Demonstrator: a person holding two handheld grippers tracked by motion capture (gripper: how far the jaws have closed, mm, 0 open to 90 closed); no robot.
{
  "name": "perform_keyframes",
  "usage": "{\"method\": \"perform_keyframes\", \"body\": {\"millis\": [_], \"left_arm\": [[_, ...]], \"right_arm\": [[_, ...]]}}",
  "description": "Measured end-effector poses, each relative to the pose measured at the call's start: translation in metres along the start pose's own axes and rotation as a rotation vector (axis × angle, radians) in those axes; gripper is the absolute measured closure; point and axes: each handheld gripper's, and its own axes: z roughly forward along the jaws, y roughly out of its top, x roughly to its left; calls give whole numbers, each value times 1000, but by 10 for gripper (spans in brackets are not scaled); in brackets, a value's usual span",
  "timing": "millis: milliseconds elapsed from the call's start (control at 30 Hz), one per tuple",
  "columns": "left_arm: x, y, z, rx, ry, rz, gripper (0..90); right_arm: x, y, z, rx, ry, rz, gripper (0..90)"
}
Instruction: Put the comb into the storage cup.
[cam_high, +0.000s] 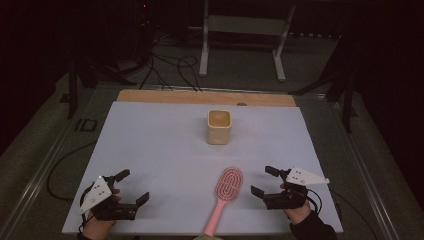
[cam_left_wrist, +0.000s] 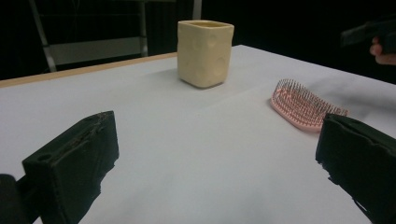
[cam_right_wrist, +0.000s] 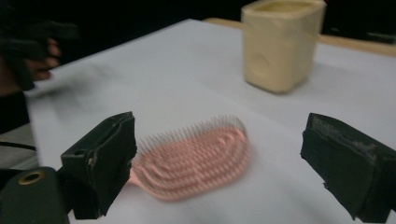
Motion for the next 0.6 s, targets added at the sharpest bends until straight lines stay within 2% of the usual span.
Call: {"method": "perform_keyframes", "body": {"millis": [167, 267, 333, 367, 533, 600], "left_arm": [[0, 0, -1, -3, -1, 5, 1], [-1, 1, -1, -5, 0, 10, 2], [-1, 1, -1, -8, -3, 12, 1], [-1, 1, -1, -7, -5, 14, 1], [-2, 2, 0, -6, -11, 15, 1], [-3, 2, 0, -3, -11, 19, 2]], "right_arm": [[9, 17, -2, 7, 10, -5, 92], [19, 33, 0, 31, 10, -34, 90], [21, 36, 1, 39, 11, -46, 90], [24, 41, 3, 41, 18, -60, 90], [33, 56, 15, 49, 65, -65, 91], [40, 63, 24, 62, 98, -90, 91]]}}
